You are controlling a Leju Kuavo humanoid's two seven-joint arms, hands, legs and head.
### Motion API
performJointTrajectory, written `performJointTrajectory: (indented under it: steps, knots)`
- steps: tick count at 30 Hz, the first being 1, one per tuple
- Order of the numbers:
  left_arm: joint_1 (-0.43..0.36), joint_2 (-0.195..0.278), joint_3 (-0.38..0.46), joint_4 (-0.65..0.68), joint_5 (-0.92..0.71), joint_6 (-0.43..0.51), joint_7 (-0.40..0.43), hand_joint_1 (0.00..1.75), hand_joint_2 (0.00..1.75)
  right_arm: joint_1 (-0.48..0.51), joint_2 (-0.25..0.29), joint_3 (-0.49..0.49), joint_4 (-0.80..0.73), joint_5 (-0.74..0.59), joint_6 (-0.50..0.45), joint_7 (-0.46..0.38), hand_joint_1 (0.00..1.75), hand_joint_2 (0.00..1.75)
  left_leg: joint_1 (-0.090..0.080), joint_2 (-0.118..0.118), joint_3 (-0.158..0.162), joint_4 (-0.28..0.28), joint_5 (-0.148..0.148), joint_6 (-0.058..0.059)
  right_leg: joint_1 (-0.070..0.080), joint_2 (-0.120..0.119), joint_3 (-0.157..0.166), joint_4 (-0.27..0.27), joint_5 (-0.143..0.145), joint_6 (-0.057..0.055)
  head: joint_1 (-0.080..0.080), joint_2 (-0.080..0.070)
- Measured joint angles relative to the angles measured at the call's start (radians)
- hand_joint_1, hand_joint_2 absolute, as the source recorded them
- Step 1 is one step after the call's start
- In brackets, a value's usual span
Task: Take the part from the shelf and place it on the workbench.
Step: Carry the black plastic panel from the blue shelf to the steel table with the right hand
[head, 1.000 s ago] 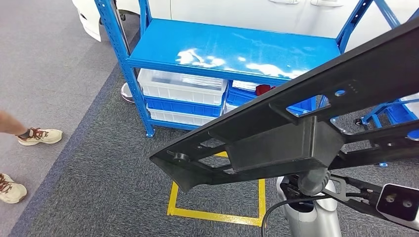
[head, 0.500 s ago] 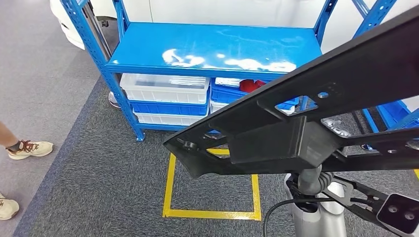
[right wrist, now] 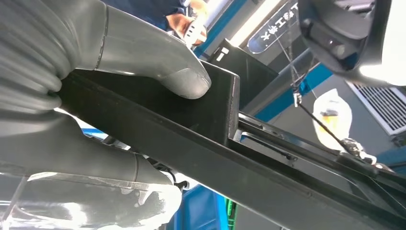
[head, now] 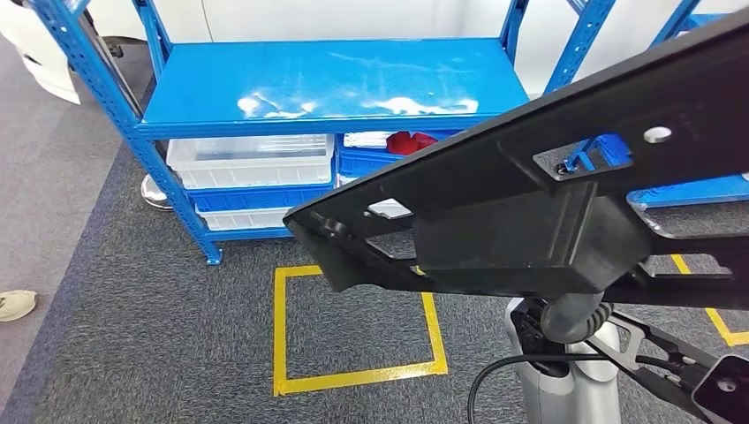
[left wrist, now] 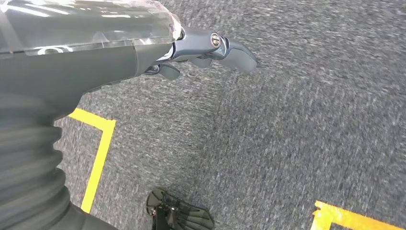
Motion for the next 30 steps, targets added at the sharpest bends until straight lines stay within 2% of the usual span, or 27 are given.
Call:
performJointTrajectory:
  steps: [1,2,4,5,6,8,10,12,13,14,15,16,17,19,20,21,23,24,25,27,29,30]
  knots:
    - [-0.001,0.000,0.000,0.000,-0.002,0.003,0.000,0.00,1.75,0.000,0.000,0.009,-0.005,-0.002,-0.006,0.000,1.75,1.75,0.000,0.010,0.001,0.000,0.000,-0.001,-0.001,-0.005,0.025,-0.044,0.027,-0.001,0.000,0.000]
    - [-0.001,0.000,0.001,0.000,-0.005,0.004,0.002,0.00,1.75,0.000,-0.001,0.014,-0.011,-0.004,-0.010,0.000,1.75,1.75,0.000,0.020,0.003,0.000,-0.001,-0.002,0.000,-0.017,0.066,-0.116,0.061,-0.005,0.000,0.000]
    - [-0.002,-0.003,0.001,0.000,-0.010,0.003,0.008,0.00,1.75,0.000,-0.001,0.023,-0.018,-0.011,-0.012,0.000,1.75,1.75,-0.004,0.036,0.006,0.000,-0.004,-0.009,0.010,-0.051,0.132,-0.242,0.099,-0.020,0.000,0.000]
    - [-0.002,-0.005,0.001,0.000,-0.013,0.001,0.013,0.00,1.75,0.000,-0.001,0.027,-0.020,-0.015,-0.007,0.000,1.75,1.75,-0.005,0.044,0.007,0.000,-0.004,-0.014,0.016,-0.060,0.146,-0.272,0.104,-0.027,0.000,0.000]
    - [-0.002,-0.007,0.000,0.000,-0.016,-0.002,0.018,0.00,1.75,0.001,-0.001,0.030,-0.020,-0.018,0.002,0.000,1.75,1.75,-0.006,0.053,0.009,-0.002,-0.005,-0.020,0.020,-0.060,0.145,-0.278,0.101,-0.034,0.000,0.000]
    - [-0.003,-0.014,0.000,0.000,-0.024,-0.007,0.025,0.00,1.75,0.005,-0.001,0.033,-0.022,-0.024,0.033,0.000,1.75,1.75,-0.006,0.062,0.013,-0.004,-0.007,-0.031,0.017,-0.040,0.143,-0.285,0.108,-0.045,0.000,0.000]
    - [-0.004,-0.021,-0.002,0.000,-0.030,-0.011,0.027,0.00,1.75,0.011,0.002,0.031,-0.030,-0.034,0.069,0.000,1.75,1.75,-0.005,0.030,0.002,0.032,-0.036,-0.039,0.010,-0.022,0.148,-0.297,0.117,-0.058,0.000,0.000]
    - [-0.001,-0.024,-0.003,0.000,-0.031,-0.014,0.030,0.00,1.75,0.020,0.008,0.030,-0.038,-0.049,0.095,0.000,1.75,1.75,-0.003,-0.012,-0.046,0.144,-0.100,-0.041,0.009,-0.004,0.150,-0.302,0.121,-0.065,0.000,0.000]
    - [0.002,-0.024,-0.003,0.000,-0.031,-0.014,0.032,0.00,1.75,0.026,0.010,0.029,-0.041,-0.056,0.100,0.000,1.75,1.75,-0.003,-0.020,-0.076,0.210,-0.127,-0.042,0.010,0.007,0.149,-0.301,0.122,-0.068,0.000,0.000]
    - [0.004,-0.024,-0.003,0.000,-0.031,-0.015,0.036,0.00,1.75,0.032,0.011,0.029,-0.043,-0.062,0.102,0.000,1.75,1.75,-0.003,-0.023,-0.097,0.254,-0.138,-0.043,0.011,0.020,0.149,-0.300,0.122,-0.068,0.000,0.000]
    - [0.005,-0.024,-0.003,0.000,-0.031,-0.016,0.040,0.00,1.75,0.037,0.012,0.029,-0.044,-0.067,0.102,0.000,1.75,1.75,-0.003,-0.024,-0.103,0.265,-0.130,-0.043,0.011,0.033,0.148,-0.297,0.122,-0.068,0.000,0.000]
    - [0.005,-0.024,-0.003,0.000,-0.030,-0.018,0.043,0.00,1.75,0.040,0.012,0.029,-0.044,-0.071,0.101,0.000,1.75,1.75,-0.002,-0.027,-0.090,0.236,-0.102,-0.043,0.011,0.046,0.148,-0.294,0.121,-0.067,0.000,0.000]
    - [0.004,-0.023,-0.003,0.000,-0.030,-0.019,0.047,0.00,1.75,0.042,0.012,0.029,-0.044,-0.075,0.099,0.000,1.75,1.75,-0.001,-0.035,-0.062,0.174,-0.064,-0.042,0.010,0.060,0.148,-0.289,0.119,-0.065,0.000,0.000]
    - [0.003,-0.022,-0.003,0.000,-0.030,-0.018,0.055,0.00,1.75,0.045,0.012,0.028,-0.044,-0.081,0.096,0.000,1.75,1.75,0.002,-0.072,-0.005,0.051,-0.019,-0.038,0.009,0.083,0.142,-0.278,0.116,-0.057,0.000,0.000]
    - [0.003,-0.020,-0.003,0.000,-0.030,-0.016,0.060,0.00,1.75,0.045,0.012,0.028,-0.044,-0.085,0.095,0.000,1.75,1.75,0.002,-0.086,0.010,0.018,-0.013,-0.035,0.008,0.093,0.137,-0.274,0.116,-0.052,0.000,0.000]
    - [0.003,-0.020,-0.003,0.000,-0.030,-0.014,0.066,0.00,1.75,0.046,0.012,0.027,-0.044,-0.090,0.095,0.000,1.75,1.75,0.001,-0.093,0.014,0.007,-0.018,-0.031,0.008,0.103,0.132,-0.272,0.117,-0.045,0.000,0.000]
    - [0.002,-0.018,-0.003,0.000,-0.030,-0.009,0.075,0.00,1.75,0.048,0.011,0.023,-0.044,-0.102,0.097,0.000,1.75,1.75,0.000,-0.077,0.014,0.001,-0.012,-0.019,0.005,0.117,0.124,-0.273,0.122,-0.032,0.000,0.000]
    - [0.000,-0.017,-0.003,0.000,-0.030,-0.006,0.077,0.00,1.75,0.048,0.011,0.019,-0.043,-0.108,0.101,0.000,1.75,1.75,0.001,-0.067,0.015,-0.003,-0.008,-0.012,0.005,0.107,0.120,-0.267,0.118,-0.026,0.000,0.000]
    - [-0.001,-0.016,-0.003,0.000,-0.029,-0.003,0.077,0.00,1.75,0.047,0.010,0.016,-0.043,-0.115,0.107,0.000,1.75,1.75,0.003,-0.056,0.015,-0.007,-0.005,-0.006,0.006,0.086,0.109,-0.246,0.104,-0.021,0.000,0.000]
    - [0.000,-0.014,-0.002,-0.001,-0.024,0.008,0.078,0.00,1.75,0.045,0.009,0.007,-0.041,-0.132,0.120,0.000,1.75,1.75,0.003,-0.034,0.015,-0.011,-0.003,0.001,0.005,0.030,0.059,-0.143,0.048,-0.011,0.000,0.000]
    - [0.005,-0.011,0.002,-0.001,-0.017,0.018,0.079,0.00,1.75,0.045,0.008,-0.001,-0.037,-0.145,0.128,0.000,1.75,1.75,0.000,-0.008,0.014,-0.010,-0.004,0.003,0.000,0.006,-0.002,-0.020,0.000,-0.005,0.000,0.000]
    - [0.006,-0.010,0.004,-0.001,-0.014,0.020,0.080,0.00,1.75,0.046,0.007,-0.005,-0.035,-0.150,0.130,0.000,1.75,1.75,0.000,0.005,0.014,-0.010,-0.006,0.002,-0.002,0.002,-0.014,0.004,0.000,-0.004,0.000,0.000]
